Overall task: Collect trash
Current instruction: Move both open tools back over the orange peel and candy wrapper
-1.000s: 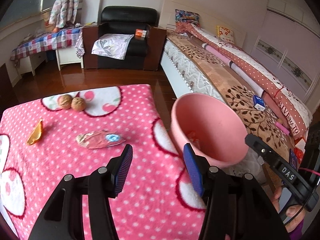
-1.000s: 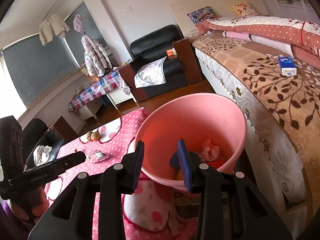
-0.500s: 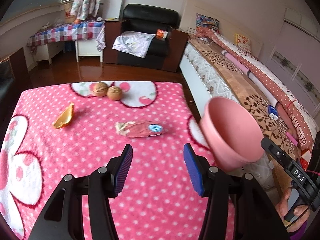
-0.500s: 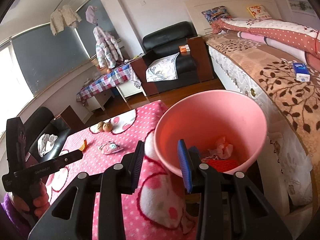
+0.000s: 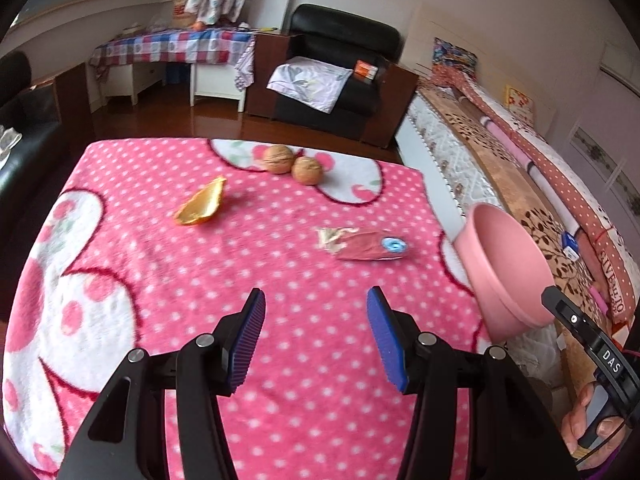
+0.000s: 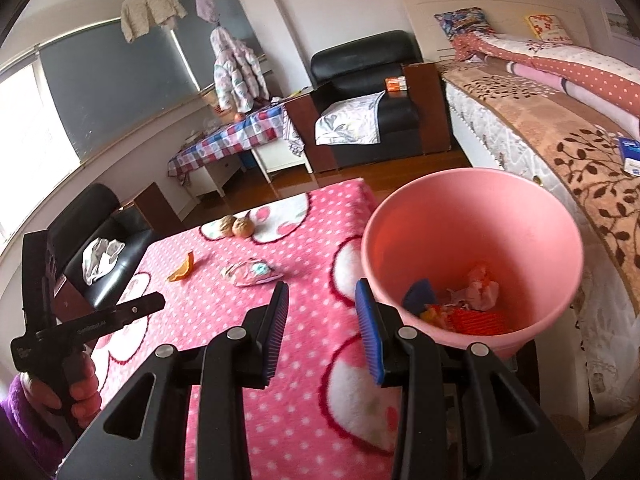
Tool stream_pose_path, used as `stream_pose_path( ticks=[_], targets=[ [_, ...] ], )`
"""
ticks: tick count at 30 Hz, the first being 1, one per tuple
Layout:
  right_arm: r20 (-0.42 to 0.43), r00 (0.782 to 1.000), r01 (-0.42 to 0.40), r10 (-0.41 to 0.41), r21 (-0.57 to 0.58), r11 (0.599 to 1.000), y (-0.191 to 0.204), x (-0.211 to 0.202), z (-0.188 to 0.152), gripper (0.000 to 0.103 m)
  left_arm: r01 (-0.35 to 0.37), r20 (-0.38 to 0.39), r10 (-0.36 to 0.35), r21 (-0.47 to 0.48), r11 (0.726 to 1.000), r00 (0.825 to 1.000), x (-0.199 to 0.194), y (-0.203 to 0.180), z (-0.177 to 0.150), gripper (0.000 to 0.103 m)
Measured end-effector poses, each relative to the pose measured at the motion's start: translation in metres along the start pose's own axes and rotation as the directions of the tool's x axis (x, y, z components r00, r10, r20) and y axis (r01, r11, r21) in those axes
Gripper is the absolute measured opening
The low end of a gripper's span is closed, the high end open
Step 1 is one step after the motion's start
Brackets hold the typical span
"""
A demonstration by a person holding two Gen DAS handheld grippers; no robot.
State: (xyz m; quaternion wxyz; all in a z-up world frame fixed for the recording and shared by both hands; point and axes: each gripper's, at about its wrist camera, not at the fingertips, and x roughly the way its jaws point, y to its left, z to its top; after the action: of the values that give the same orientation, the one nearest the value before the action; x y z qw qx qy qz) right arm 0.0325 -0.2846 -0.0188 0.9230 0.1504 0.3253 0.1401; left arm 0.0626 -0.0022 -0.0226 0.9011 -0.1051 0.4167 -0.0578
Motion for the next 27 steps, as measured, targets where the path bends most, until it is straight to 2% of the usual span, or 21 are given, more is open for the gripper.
stream_pose_path(
  ticks=[13, 19, 27],
  targets=[
    [-0.079, 0.996, -0.039, 0.034, -0.061, 0.997, 0.034, 0.025, -0.009, 0.035, -0.07, 0.006, 0.071, -0.095, 0.993, 0.997, -0.003, 0.056, -0.005, 0.052],
    [-0.113, 0.993, -0.038, 0.029, -0.076, 0.996, 0.043, 0.035, -0.012, 0.035, -0.098, 0.026, 0.101, -0.088, 0.991, 0.995, 0.007, 0.067, 0.008, 0.052],
    [-0.15, 0.988, -0.038, 0.024, -0.092, 0.995, 0.055, 0.052, -0.012, 0.035, -0.14, 0.031, 0.143, -0.094, 0.986, 0.989, 0.04, 0.083, 0.035, 0.052]
  ],
)
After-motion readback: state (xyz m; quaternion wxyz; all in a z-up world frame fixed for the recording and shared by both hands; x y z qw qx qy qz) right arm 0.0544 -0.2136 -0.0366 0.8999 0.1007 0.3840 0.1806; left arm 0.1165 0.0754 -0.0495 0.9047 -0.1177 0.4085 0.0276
